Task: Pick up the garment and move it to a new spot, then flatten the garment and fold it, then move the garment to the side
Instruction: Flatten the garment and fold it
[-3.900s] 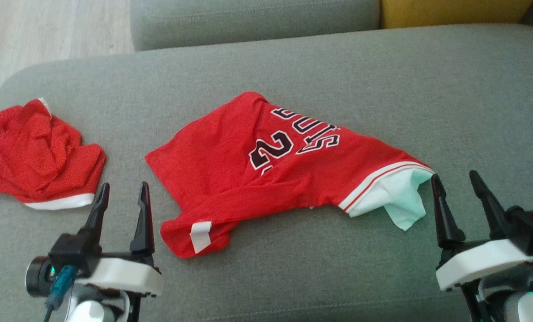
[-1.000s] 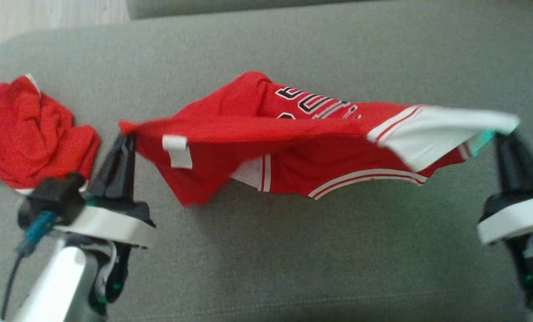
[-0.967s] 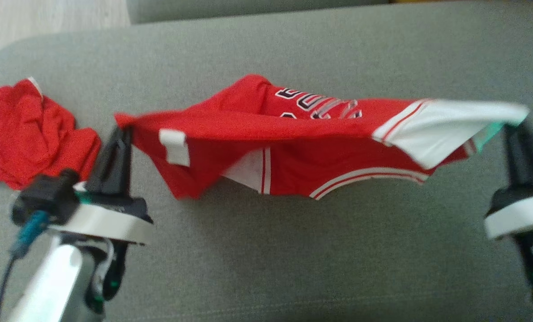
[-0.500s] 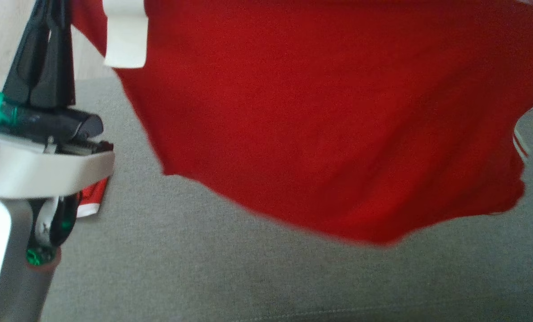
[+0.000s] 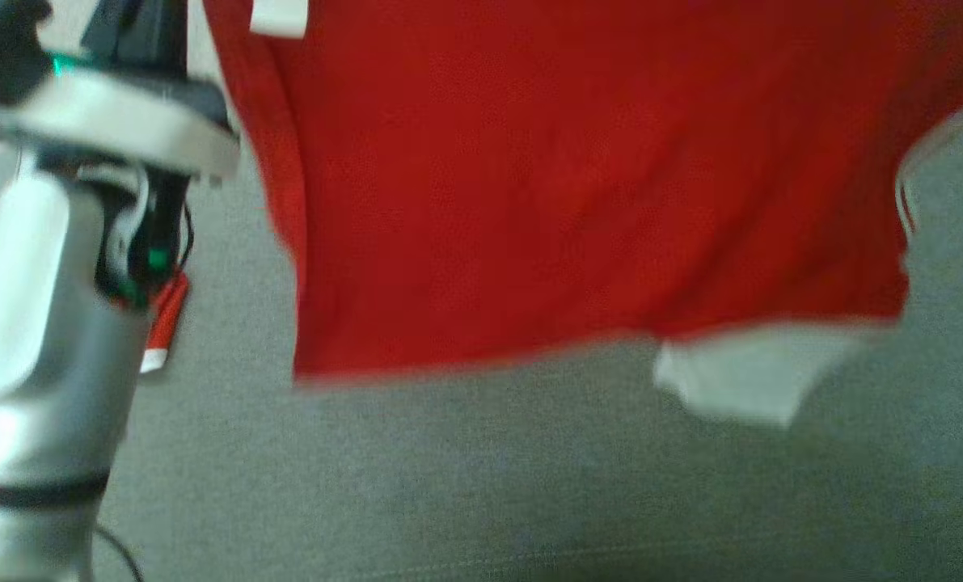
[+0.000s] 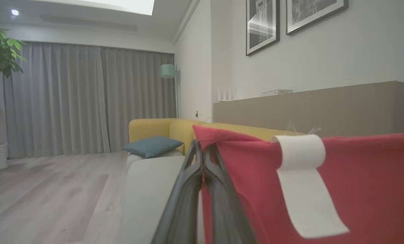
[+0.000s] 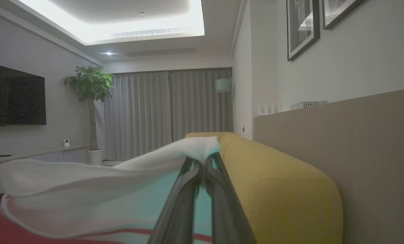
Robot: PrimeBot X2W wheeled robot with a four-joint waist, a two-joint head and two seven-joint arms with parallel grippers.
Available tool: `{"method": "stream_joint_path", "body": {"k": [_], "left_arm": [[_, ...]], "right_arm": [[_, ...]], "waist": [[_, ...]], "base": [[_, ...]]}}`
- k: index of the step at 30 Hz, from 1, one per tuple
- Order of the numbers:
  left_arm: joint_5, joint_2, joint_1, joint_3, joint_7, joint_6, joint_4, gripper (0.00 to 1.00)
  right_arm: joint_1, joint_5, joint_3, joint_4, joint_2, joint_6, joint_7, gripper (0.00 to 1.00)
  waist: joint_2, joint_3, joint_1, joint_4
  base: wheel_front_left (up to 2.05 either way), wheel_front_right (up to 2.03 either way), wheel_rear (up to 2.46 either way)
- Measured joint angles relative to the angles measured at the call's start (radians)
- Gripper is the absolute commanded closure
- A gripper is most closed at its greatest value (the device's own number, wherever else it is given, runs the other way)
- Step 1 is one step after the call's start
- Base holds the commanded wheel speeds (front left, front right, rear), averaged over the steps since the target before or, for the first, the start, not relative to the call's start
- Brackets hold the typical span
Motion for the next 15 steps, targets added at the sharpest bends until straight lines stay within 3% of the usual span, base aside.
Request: {"method": "stream_joint_path", "body": {"k": [7, 8, 15], "left_arm": [[-0.020, -0.062, -0.284, 0.030, -0.113, -0.058, 0.393, 1.00], [-0.020, -0.062, -0.284, 0.030, -0.113, -0.058, 0.393, 1.00], [-0.026, -0.078, -0.418, 0.059, -0.148, -0.111, 0.719, 1.00]], "right_arm": [[-0.347, -0.008, 0.110, 0.392, 0.062, 0.000, -0.189, 1.00], [-0.347, -0.008, 0.110, 0.392, 0.062, 0.000, -0.189, 1.00], [-0.474, -0.030, 0.222, 0.792, 0.159, 0.000, -0.326, 1.00]], "waist": [[0.0000, 0.068, 0.0000, -0.008], [0.0000, 0.068, 0.0000, -0.008], [0.0000, 0.138, 0.0000, -0.034]], "base": [[0.00, 0.00, 0.00], [0.00, 0.00, 0.00], [0.00, 0.00, 0.00]]}}
